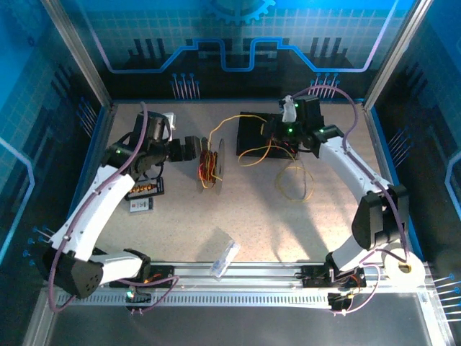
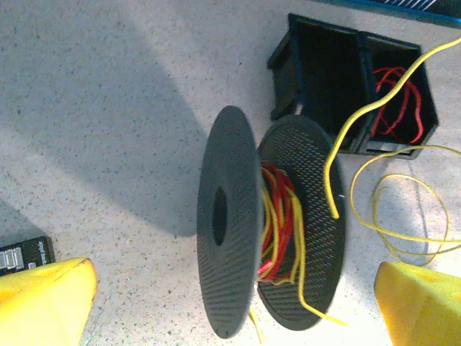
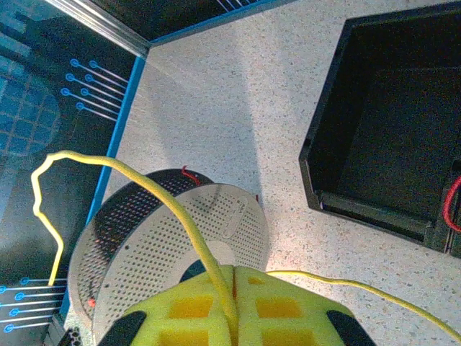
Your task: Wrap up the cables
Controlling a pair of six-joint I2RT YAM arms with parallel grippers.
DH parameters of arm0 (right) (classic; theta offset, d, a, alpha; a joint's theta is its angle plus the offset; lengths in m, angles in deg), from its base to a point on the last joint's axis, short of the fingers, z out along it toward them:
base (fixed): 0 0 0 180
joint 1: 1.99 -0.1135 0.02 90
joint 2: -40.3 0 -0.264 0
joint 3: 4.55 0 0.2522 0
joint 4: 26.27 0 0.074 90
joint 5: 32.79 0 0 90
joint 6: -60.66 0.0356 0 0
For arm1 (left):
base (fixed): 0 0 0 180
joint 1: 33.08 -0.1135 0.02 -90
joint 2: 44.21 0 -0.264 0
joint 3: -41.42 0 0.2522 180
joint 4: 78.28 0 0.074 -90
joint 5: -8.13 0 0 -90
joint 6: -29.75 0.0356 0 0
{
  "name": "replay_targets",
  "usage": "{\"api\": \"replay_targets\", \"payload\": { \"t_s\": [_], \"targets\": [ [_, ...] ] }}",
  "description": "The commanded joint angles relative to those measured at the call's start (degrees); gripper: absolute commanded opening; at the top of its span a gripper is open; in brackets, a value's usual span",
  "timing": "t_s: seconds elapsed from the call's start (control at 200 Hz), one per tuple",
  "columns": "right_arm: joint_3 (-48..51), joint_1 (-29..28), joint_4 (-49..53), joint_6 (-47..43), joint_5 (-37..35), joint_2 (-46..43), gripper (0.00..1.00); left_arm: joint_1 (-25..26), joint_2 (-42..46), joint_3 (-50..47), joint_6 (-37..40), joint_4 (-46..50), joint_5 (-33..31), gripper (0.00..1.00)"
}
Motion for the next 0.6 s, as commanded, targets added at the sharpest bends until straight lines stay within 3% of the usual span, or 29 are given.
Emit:
{"api": "replay_targets", "payload": {
  "t_s": [0.0,0.18,0.595],
  "targets": [
    [0.6,-1.2,-1.5,3.0,-3.6,1.8,0.00,-0.9,-2.9,1.6,-0.9,2.2,4.8,1.00],
    [-0.1,-2.5,-1.4,4.7,-4.7,4.6,0.00,-0.9,-8.3,4.6,0.1,2.2,6.9,0.99],
    [2.4,-3.2,-5.4,8.1,-1.7,6.8,0.00,1.0,-19.2,11.0,4.6,4.5,1.2,0.97]
  ]
}}
